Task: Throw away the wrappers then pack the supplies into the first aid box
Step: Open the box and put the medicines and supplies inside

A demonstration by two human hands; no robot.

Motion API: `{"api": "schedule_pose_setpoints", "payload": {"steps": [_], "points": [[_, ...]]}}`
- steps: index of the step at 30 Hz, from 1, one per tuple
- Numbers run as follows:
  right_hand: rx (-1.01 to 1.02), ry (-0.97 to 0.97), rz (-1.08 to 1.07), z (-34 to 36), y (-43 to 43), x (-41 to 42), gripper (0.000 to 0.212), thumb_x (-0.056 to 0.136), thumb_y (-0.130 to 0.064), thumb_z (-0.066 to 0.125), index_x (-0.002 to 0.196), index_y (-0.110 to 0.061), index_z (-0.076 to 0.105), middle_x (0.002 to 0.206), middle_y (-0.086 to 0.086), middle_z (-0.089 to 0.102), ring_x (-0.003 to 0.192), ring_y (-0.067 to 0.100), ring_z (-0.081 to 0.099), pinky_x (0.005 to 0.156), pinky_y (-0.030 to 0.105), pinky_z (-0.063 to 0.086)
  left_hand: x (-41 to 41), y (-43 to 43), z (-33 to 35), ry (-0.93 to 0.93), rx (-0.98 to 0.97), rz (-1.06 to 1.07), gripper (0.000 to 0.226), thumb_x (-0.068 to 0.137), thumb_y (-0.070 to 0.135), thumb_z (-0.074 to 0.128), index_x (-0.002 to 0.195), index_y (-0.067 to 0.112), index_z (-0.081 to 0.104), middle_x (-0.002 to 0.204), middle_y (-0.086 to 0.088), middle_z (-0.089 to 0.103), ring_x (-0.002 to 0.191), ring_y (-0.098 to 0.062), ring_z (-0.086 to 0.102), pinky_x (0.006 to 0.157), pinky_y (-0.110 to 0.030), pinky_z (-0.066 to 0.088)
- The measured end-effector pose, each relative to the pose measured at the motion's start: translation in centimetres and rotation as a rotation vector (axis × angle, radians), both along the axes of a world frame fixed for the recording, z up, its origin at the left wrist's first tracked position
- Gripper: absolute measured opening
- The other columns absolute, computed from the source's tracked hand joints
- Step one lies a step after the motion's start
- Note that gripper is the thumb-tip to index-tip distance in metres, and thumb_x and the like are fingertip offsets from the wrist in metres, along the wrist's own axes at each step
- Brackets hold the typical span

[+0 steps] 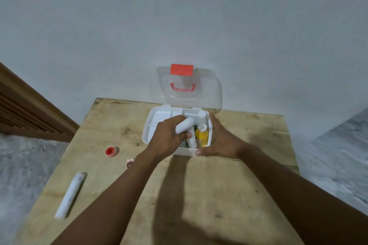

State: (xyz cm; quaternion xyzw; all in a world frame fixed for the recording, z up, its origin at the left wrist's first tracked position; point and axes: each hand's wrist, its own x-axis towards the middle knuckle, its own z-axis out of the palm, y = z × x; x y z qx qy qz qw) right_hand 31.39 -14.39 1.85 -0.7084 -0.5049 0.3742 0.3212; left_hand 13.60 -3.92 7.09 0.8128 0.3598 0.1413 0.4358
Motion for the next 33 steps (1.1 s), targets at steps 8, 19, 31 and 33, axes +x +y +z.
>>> {"api": "schedule_pose_setpoints", "payload": {"steps": [8, 19, 31, 33], "points": [[0.027, 0.002, 0.005, 0.3, 0.0, -0.2, 0.118, 0.059, -0.041, 0.092, 0.145, -0.05, 0.012, 0.146, -0.013, 0.04, 0.132, 0.011, 0.045, 0.106, 0.045, 0.045, 1.0, -0.3, -1.2, 0.128, 0.106, -0.051, 0.018, 0.081, 0.026, 0.074, 0.097, 0.021, 0.067, 0.092, 0.002, 0.073, 0.085, -0.022, 0.066, 0.077, -0.035, 0.053], [0.026, 0.02, 0.007, 0.5, -0.1, -0.2, 0.114, 0.063, -0.031, 0.091, 0.126, -0.074, 0.006, 0.146, -0.016, 0.038, 0.134, 0.004, 0.042, 0.111, 0.037, 0.041, 1.7, 0.4, -1.4, 0.163, -0.106, -0.1, 0.02, 0.085, 0.028, 0.071, 0.1, 0.019, 0.06, 0.091, 0.005, 0.068, 0.081, -0.016, 0.063, 0.063, -0.023, 0.043], [-0.027, 0.054, -0.001, 0.6, 0.0, -0.3, 0.121, 0.056, -0.045, 0.093, 0.146, -0.051, 0.011, 0.147, -0.012, 0.038, 0.134, 0.017, 0.044, 0.106, 0.047, 0.045, 0.2, 0.6, 0.8, -0.14, -0.179, 0.021, 0.014, 0.094, 0.022, 0.061, 0.108, 0.022, 0.061, 0.095, 0.011, 0.066, 0.091, -0.009, 0.062, 0.075, -0.023, 0.046], [-0.035, 0.072, -0.001, 0.7, -0.1, -0.3, 0.12, 0.057, -0.042, 0.093, 0.145, -0.052, 0.012, 0.146, -0.01, 0.039, 0.131, 0.017, 0.046, 0.102, 0.046, 0.049, -0.3, 1.2, 0.8, -0.098, -0.079, -0.011, 0.026, 0.09, 0.021, 0.068, 0.114, 0.021, 0.059, 0.097, 0.01, 0.068, 0.091, -0.007, 0.064, 0.078, -0.022, 0.05]]}}
